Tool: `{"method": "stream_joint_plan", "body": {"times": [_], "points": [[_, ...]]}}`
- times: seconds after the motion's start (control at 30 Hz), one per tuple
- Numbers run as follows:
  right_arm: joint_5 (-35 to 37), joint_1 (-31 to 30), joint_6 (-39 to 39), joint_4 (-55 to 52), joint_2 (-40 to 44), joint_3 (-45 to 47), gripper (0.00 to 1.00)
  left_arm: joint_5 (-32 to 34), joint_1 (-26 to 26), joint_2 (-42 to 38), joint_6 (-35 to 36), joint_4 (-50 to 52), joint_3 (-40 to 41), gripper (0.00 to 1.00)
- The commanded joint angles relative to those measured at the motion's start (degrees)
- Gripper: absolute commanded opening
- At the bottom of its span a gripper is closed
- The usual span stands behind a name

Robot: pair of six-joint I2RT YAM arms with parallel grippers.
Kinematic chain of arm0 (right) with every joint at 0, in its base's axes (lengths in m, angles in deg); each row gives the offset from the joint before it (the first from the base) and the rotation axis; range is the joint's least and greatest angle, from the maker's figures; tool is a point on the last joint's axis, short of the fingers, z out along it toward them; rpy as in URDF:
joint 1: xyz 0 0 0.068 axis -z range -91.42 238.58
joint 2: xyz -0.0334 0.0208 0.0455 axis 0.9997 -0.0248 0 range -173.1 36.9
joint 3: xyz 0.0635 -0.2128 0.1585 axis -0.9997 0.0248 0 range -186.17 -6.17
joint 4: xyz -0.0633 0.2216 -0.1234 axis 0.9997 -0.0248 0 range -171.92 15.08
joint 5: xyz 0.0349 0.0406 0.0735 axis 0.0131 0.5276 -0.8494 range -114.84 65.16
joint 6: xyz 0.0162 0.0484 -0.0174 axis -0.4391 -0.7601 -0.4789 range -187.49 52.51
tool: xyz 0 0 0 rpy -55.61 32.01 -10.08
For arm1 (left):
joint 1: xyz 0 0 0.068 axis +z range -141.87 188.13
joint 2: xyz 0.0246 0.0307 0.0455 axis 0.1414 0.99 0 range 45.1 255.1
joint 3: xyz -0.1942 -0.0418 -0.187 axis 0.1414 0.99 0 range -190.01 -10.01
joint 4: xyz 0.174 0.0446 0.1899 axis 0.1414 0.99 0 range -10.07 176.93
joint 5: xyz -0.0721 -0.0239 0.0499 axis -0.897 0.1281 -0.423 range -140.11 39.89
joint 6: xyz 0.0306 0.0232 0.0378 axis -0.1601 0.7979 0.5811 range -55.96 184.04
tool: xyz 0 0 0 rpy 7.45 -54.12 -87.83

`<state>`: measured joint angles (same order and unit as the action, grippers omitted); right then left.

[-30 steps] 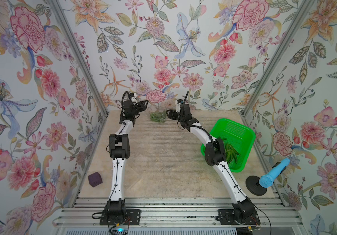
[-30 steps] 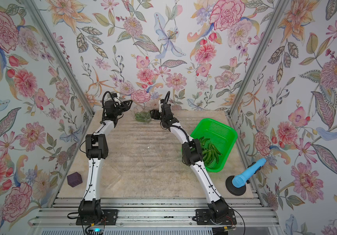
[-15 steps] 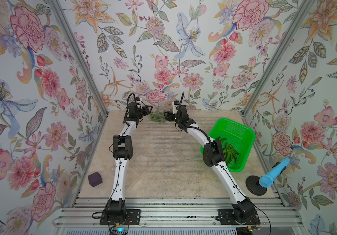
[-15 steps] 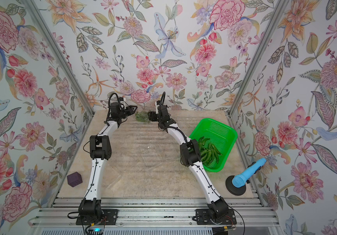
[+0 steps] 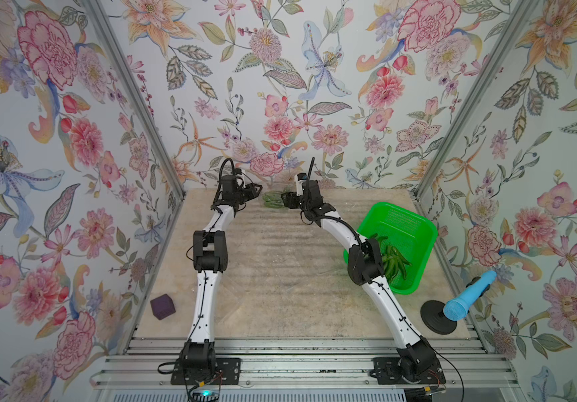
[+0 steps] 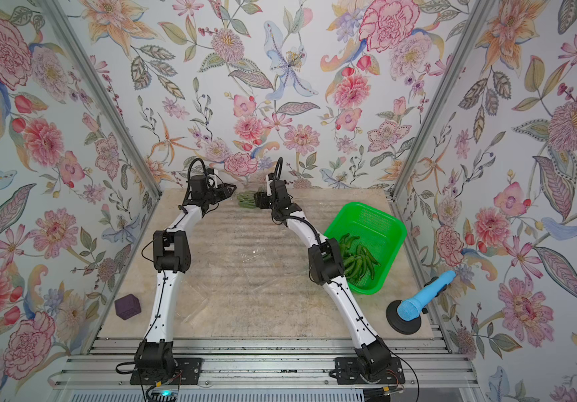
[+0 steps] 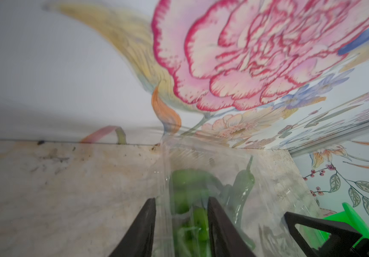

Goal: Take small green peppers out of containers
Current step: Move the packing box to the center of the board.

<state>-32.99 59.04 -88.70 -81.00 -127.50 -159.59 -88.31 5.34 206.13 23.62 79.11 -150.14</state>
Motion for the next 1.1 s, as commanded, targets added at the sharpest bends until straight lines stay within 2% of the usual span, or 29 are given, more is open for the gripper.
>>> {"method": "stream_joint_plan", "body": {"times": [0.0,0.17,0.47,0.73,1.07], "points": [[-0.22,0.36,0.57,-1.54,-0.28,-0.87,0.7,0.78,-2.5,-3.44,0.27,5.47,5.89,0.4],[-0.64,1.12,-0.03,-1.68,-0.48,-0.63,0.69,1.0,-2.67,-7.84,-0.8,1.63,13.48,0.4],[-3.19,1.77,-1.2,-1.58,0.79,2.57,0.62,0.57,-2.65,-11.08,-1.1,2.54,18.82,0.35],[-4.61,0.17,2.33,-1.91,8.09,12.55,0.58,-0.26,-1.45,-23.31,-3.69,-8.05,40.15,0.32],[-6.75,-1.55,3.43,-0.39,19.92,29.23,0.56,1.31,-0.96,-33.41,-0.15,-6.92,54.44,0.31]]}}
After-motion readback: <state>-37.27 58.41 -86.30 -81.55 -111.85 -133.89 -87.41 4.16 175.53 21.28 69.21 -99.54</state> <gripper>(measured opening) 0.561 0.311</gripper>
